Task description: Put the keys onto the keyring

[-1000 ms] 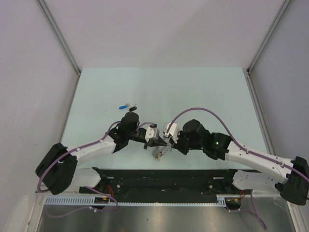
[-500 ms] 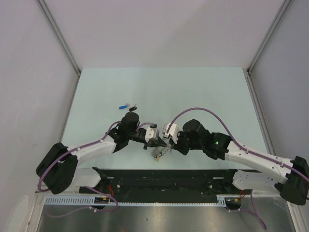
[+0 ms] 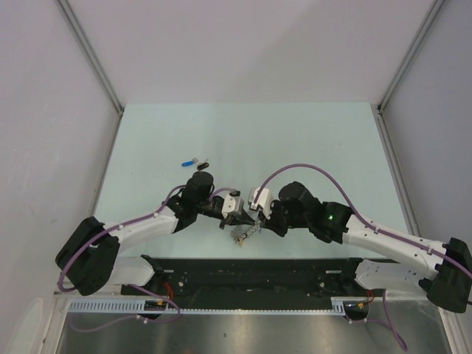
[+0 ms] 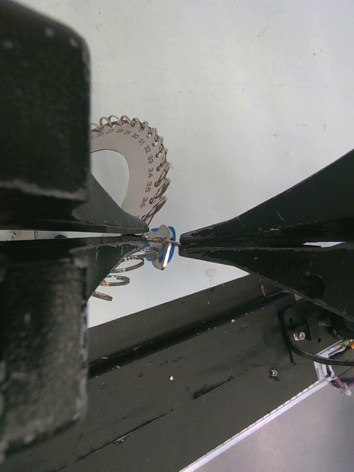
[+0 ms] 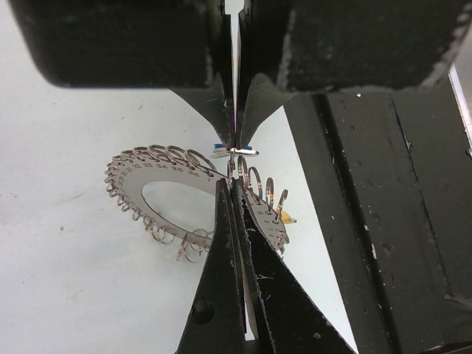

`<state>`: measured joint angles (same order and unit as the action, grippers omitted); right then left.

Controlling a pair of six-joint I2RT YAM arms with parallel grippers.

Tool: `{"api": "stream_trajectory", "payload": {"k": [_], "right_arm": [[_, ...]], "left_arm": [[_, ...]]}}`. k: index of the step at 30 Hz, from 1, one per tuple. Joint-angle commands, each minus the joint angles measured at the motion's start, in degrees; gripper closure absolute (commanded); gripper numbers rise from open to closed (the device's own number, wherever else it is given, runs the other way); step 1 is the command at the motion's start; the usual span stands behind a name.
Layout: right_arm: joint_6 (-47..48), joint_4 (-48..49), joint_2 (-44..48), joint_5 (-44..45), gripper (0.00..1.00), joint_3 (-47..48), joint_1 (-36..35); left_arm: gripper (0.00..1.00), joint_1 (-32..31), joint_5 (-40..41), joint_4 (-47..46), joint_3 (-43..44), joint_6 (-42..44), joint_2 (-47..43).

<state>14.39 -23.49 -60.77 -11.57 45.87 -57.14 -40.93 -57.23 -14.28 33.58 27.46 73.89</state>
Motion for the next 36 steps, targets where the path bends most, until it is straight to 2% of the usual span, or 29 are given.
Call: {"api": "stream_trajectory", "payload": {"k": [1,22,25,26,29,36], "right_arm": [[-0.77,4.32,-0.4,-0.91,1.0,0.63,0.19],[-1.21,7.58,-0.84,1.11,1.0,0.63,0.37],[-1.47,6.0,0.48,2.34,0.86,0.54,0.46],[-1.65,5.56,1.35,2.61,0.74,0.63,0.46],[-2.18,3.8,4.52,4.45,0.62,0.54,0.54],[-3.06,3.36,7.07,7.97,0.57,-1.04,0.72]], "left_arm": [[1.0,-0.82,-2.97,-0.75,2.89,1.89,0.03],[1.0,-1.52,1.15,0.84,3.86,1.02,0.73],[1.0,-1.17,3.35,-0.21,3.6,-1.09,0.38],[1.0,-1.0,3.7,-1.61,3.25,-1.88,0.47],[1.0,-0.21,4.49,-3.81,2.89,-5.22,0.29],[1.0,-0.21,6.78,-6.72,1.49,-9.52,-1.64]]}}
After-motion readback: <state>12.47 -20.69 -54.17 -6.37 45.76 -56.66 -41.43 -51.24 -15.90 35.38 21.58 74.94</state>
